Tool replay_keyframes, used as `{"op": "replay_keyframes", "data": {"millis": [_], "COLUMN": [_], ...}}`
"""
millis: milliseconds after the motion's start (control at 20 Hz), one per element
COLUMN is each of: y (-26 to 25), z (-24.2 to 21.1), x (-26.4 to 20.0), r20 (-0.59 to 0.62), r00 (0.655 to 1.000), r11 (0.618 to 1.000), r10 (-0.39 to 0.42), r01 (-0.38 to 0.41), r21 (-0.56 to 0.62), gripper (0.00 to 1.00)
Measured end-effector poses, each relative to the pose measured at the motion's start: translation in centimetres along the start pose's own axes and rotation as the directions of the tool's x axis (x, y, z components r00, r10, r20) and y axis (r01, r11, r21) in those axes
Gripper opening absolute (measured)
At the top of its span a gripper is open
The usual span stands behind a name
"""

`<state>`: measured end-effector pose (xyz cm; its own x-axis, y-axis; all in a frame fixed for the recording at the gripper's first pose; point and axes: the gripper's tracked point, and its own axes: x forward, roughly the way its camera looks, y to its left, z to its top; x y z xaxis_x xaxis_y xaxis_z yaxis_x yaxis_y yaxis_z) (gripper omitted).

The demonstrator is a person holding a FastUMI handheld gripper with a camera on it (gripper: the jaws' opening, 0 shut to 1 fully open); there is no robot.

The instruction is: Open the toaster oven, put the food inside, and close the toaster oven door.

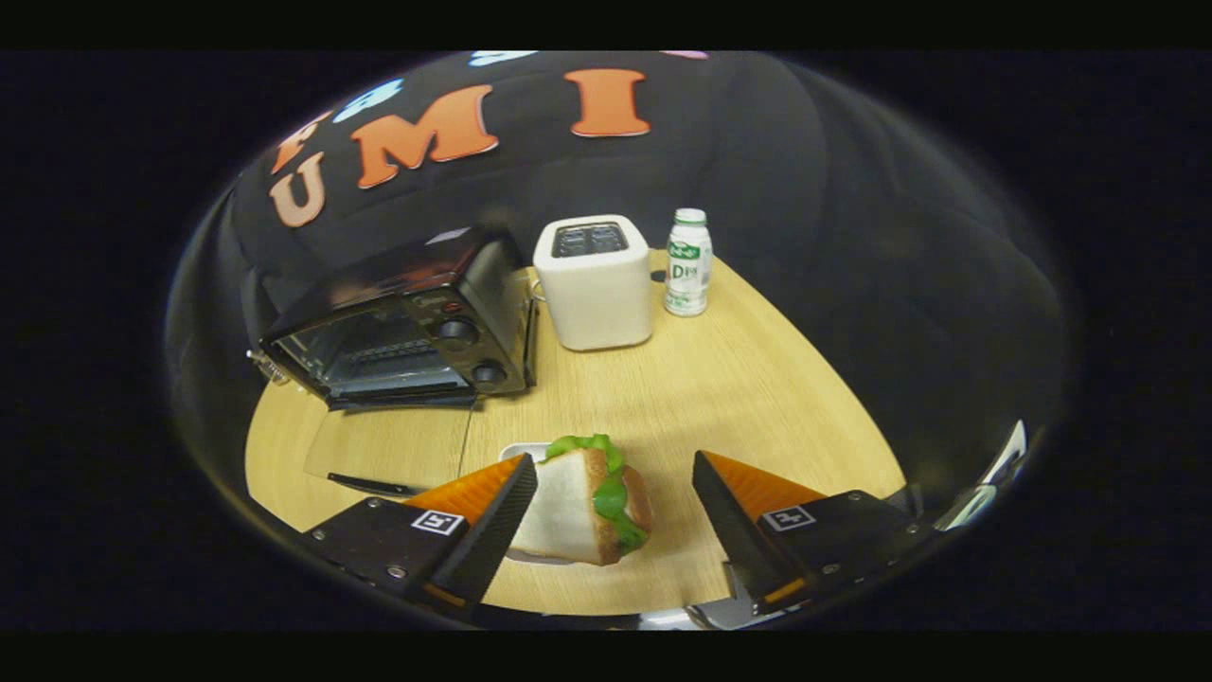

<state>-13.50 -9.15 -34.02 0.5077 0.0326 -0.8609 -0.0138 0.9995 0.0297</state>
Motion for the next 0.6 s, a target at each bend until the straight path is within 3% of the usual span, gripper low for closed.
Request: {"op": "replay_keyframes", "data": {"millis": [450, 550, 600], "y": [1.3, 2.1, 2.2], "z": [-4.8, -4.9, -5.0], "x": [3.5, 3.6, 3.3], "r20": [-0.169, -0.178, -0.184], "r00": [0.967, 0.958, 0.957], "r11": [0.969, 0.953, 0.950], "r10": [0.193, 0.223, 0.225], "r01": [-0.160, -0.176, -0.174], "r21": [0.190, 0.246, 0.260], "gripper": [0.97, 0.87, 0.72]}}
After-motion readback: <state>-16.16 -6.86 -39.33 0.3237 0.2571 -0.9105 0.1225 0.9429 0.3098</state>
